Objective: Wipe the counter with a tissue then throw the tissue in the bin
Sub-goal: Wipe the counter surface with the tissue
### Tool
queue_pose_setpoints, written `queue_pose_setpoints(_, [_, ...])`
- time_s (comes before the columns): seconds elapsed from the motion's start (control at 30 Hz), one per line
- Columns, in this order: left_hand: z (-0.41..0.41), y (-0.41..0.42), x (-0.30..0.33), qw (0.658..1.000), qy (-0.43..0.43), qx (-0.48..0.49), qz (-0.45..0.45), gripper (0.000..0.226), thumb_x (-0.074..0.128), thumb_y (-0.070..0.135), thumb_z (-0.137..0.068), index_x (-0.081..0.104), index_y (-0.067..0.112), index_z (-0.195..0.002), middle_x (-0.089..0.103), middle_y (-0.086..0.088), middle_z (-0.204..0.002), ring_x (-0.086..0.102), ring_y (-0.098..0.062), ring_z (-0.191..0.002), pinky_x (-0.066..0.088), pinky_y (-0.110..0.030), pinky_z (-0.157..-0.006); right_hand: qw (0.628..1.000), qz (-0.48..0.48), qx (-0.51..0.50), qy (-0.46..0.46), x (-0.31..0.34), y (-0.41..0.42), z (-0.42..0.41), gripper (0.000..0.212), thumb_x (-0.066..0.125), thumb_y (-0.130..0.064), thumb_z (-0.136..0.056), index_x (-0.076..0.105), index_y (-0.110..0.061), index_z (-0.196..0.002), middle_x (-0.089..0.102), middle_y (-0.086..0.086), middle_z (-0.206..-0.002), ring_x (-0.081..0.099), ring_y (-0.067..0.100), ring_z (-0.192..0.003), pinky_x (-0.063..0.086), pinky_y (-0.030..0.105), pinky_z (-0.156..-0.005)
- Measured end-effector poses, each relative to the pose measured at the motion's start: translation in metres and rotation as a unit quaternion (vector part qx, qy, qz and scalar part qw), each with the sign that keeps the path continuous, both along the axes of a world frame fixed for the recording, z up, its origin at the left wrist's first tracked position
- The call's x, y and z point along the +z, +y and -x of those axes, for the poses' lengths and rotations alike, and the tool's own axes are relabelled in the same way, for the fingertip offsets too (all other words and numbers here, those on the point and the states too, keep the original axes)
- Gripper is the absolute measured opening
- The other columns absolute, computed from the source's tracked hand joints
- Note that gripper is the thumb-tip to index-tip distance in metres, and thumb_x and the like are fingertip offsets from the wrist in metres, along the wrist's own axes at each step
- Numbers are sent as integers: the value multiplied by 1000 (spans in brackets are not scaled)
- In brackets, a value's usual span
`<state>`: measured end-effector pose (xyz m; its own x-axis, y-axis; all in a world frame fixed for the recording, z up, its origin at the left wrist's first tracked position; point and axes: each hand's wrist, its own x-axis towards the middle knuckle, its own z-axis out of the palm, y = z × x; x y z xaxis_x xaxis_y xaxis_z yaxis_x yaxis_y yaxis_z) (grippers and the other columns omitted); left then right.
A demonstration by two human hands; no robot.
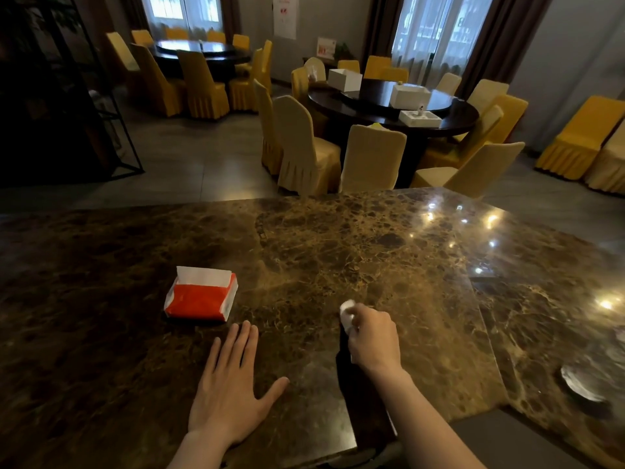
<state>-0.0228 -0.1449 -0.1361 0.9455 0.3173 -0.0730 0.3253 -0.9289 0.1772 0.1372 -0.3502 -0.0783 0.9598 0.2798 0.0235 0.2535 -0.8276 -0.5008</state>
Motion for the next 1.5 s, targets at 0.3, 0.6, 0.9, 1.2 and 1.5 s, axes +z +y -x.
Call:
queue_pose_setpoints(0.3, [-3,0,1,999,22,-7,-23,107,3,86,-75,-22,22,-158,-25,2,-170,-33,-13,-150,-15,-43,-124,978,24,200,-50,-11,88,69,27,59,-9,-96,68,-16,-121,50,3,-121,48,21,-111,53,33,-85])
queue_pose_setpoints(0.6, [-3,0,-3,1000,-8,5,0,110,1,96,-78,-22,25,-158,-25,8,-168,-34,-8,-149,-15,-42,-125,993,86,-1,-82,-6,-11,-16,24,64,-6,-90,76,-17,-108,60,3,-98,59,25,-98,51,36,-79])
queue_pose_setpoints(0.9, [-3,0,-2,1000,8,1,-21,111,-4,94,-75,-22,22,-157,-25,3,-169,-31,-12,-151,-16,-43,-124,975,30,206,-75,-15,79,58,27,70,-4,-84,71,-14,-109,62,2,-104,56,20,-98,52,30,-76])
queue_pose_setpoints(1.2, [1,-3,3,1000,-14,3,-1,108,5,93,-81,-18,22,-159,-24,5,-169,-30,-11,-151,-14,-43,-126,993,79,-61,-65,-5,-11,-7,31,67,-4,-84,77,-18,-110,63,5,-92,65,30,-88,49,36,-69])
queue_pose_setpoints(1.5, [1,-2,2,1000,-18,1,-1,109,-1,95,-79,-21,23,-158,-26,5,-168,-33,-11,-150,-14,-44,-125,998,10,63,16,-3,-5,-9,35,58,-4,-91,63,-5,-126,58,9,-104,60,36,-106,45,38,-83])
